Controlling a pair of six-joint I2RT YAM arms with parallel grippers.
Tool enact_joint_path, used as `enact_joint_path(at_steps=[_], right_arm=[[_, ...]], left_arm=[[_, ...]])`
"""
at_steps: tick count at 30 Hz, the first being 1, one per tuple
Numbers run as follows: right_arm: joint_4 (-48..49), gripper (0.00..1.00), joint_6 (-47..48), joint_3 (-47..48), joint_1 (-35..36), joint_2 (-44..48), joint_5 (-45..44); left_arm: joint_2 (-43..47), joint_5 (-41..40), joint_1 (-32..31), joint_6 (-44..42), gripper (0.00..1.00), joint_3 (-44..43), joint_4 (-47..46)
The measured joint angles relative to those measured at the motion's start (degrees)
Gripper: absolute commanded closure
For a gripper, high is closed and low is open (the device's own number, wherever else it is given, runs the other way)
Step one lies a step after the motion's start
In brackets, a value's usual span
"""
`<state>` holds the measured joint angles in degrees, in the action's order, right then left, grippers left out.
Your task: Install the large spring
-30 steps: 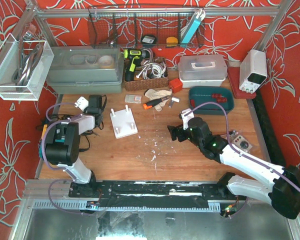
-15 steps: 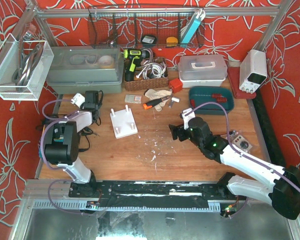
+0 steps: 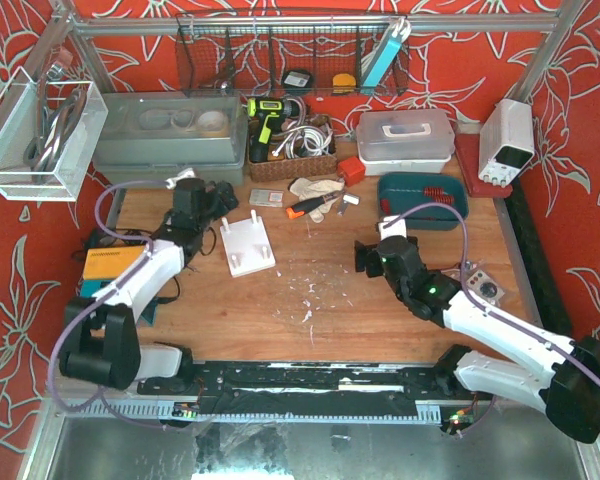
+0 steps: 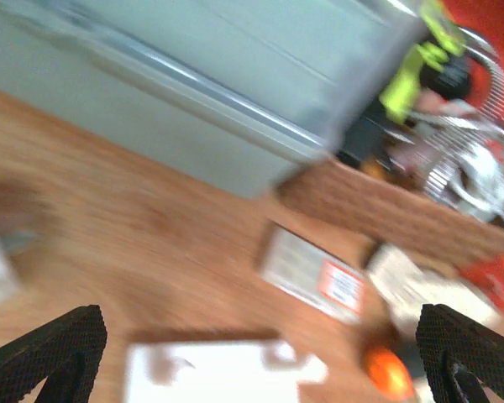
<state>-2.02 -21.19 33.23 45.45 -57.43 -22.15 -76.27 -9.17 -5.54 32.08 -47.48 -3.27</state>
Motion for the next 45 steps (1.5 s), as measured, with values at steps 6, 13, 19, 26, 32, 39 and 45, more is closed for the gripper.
enact_joint_path(at_steps=[6, 13, 19, 26, 32, 39, 45], right_arm=[[-8.33, 0.01, -8.41, 5.42, -5.07, -4.13, -4.7], [-15.82, 0.09, -15.37, 16.46, -17.57, -14.38, -2.29], [-23.15, 0.36, -21.53, 29.09, -26.12, -25.03, -3.48], [-22.4, 0.46, -25.29, 32.89, -35.04, -34.49, -0.68], [-22.27, 0.55, -26.86, 38.75, -38.75, -43.43, 0.39], [-21.92, 0.61, -27.71, 46.56, -40.89, -51.49, 1.31], [-22.49, 0.59, -28.59, 51.98, -41.59, -56.41, 1.66]], left_arm=[[7.45, 6.97, -12.04, -2.82, 0.0, 4.55, -2.69], [8.98, 11.43, -25.46, -7.1, 0.0, 6.1, -5.35], [12.15, 10.27, -37.59, -11.67, 0.0, 12.74, -9.77], [14.58, 8.17, -40.04, -14.56, 0.0, 22.51, -16.17], [17.33, 4.0, -40.28, -16.98, 0.0, 27.43, -20.41], [17.9, 1.7, -40.28, -18.4, 0.0, 28.17, -23.96], [17.31, 1.2, -40.28, -19.12, 0.0, 28.17, -24.59]])
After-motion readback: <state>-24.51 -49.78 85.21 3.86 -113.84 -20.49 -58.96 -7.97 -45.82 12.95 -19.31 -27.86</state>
